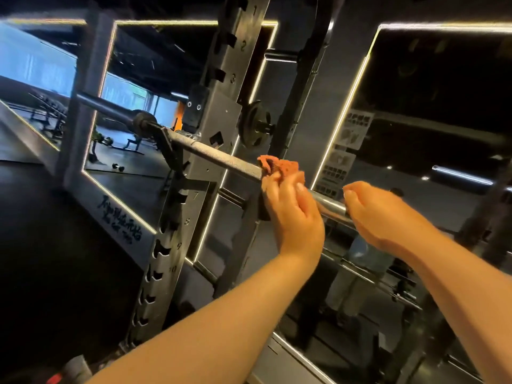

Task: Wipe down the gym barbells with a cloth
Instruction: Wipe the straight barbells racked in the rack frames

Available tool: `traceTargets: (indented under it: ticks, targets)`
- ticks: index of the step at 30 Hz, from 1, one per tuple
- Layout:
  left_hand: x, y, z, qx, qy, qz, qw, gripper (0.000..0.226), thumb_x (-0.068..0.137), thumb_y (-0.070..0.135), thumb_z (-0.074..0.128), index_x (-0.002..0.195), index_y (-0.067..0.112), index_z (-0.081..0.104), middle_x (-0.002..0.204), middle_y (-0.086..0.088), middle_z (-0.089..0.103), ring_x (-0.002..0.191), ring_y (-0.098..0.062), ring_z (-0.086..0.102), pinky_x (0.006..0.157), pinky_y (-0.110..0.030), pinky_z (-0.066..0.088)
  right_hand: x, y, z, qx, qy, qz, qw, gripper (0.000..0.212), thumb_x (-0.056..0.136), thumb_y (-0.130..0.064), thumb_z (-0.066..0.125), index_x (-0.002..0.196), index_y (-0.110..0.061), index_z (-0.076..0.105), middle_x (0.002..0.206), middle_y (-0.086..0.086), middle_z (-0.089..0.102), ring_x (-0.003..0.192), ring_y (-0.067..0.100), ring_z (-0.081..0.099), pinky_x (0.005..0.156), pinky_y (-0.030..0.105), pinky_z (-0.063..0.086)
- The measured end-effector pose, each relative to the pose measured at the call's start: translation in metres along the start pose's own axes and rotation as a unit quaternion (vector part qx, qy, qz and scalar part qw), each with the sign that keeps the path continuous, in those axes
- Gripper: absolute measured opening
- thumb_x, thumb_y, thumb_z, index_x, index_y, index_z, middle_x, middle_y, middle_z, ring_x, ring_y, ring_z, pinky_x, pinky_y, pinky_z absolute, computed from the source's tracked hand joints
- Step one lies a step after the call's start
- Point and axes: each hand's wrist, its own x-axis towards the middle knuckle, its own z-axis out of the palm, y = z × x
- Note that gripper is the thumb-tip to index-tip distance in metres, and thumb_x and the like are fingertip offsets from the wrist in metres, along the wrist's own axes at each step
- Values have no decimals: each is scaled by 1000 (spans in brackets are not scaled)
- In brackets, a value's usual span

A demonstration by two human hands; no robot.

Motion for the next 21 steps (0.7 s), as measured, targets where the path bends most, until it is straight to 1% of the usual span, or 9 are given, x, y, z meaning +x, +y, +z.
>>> traceTargets:
  ticks: [4, 6, 9, 11, 12, 14, 18, 20, 21]
  targets:
    - [-36, 3, 3, 49, -144, 121, 981, 28, 107, 18, 45, 128, 12, 63, 143, -3, 42, 143, -20, 35, 119, -41, 34, -1, 5, -1, 39, 26, 20, 999, 35, 110, -35, 30, 131, -20, 53, 108, 3, 63, 91, 18, 59, 81, 39, 49]
    - [-19, -10, -10, 61, -167, 161, 971, 28, 107, 22, 45, 125, 13, 64, 139, -3, 45, 144, -28, 35, 120, -47, 32, -4, 6, -1, 37, 20, 18, 999, 38, 111, -35, 29, 139, -20, 49, 116, 6, 63, 94, 19, 58, 80, 37, 46]
    - [28, -25, -30, 64, -72, 63, 993, 28, 106, 31, 40, 114, 21, 65, 134, -3, 47, 132, -23, 45, 112, -38, 41, -6, 4, -1, 55, 6, 19, 998, 30, 111, -32, 29, 121, -18, 54, 102, 6, 63, 90, 22, 60, 86, 44, 52]
    - [54, -24, -35, 50, 9, -11, 999, 24, 106, 21, 42, 110, 18, 65, 135, -7, 48, 119, -15, 48, 103, -17, 42, -5, 2, 0, 58, 7, 19, 998, 26, 111, -29, 30, 113, -19, 54, 96, 4, 63, 87, 23, 62, 89, 49, 54]
    - [59, -22, -34, 49, 29, -19, 998, 22, 106, 15, 44, 110, 14, 66, 136, -11, 48, 117, -14, 48, 99, -7, 39, -4, 1, 0, 48, 10, 17, 999, 23, 111, -29, 30, 115, -22, 51, 96, 3, 64, 87, 23, 63, 88, 47, 54]
    - [50, -15, -27, 38, 9, -8, 999, 21, 106, 11, 45, 112, 8, 65, 139, -14, 44, 119, -16, 50, 99, -5, 38, -3, 1, 1, 38, 19, 14, 999, 25, 111, -31, 29, 123, -25, 50, 102, 1, 64, 88, 19, 63, 85, 41, 55]
    - [-2, -7, -16, 56, -141, 75, 986, 26, 106, 19, 47, 125, 16, 64, 149, -6, 38, 148, -19, 30, 120, -34, 34, 1, 2, 4, 24, 24, 38, 999, 41, 110, -37, 28, 146, -27, 43, 128, 2, 61, 102, 15, 58, 87, 35, 50]
    - [-9, -11, -16, 66, -201, 171, 962, 27, 105, 19, 49, 127, 15, 65, 141, -9, 48, 149, -27, 29, 120, -56, 29, 3, 2, 4, 23, 27, 45, 998, 41, 110, -40, 28, 146, -29, 44, 133, 2, 60, 103, 14, 55, 85, 35, 47]
    - [-5, -16, -20, 73, -211, 204, 953, 28, 105, 20, 50, 127, 13, 65, 137, -10, 52, 148, -29, 32, 118, -59, 29, 3, 2, 4, 17, 28, 43, 999, 42, 110, -40, 27, 146, -30, 45, 133, 1, 61, 102, 14, 54, 84, 34, 45]
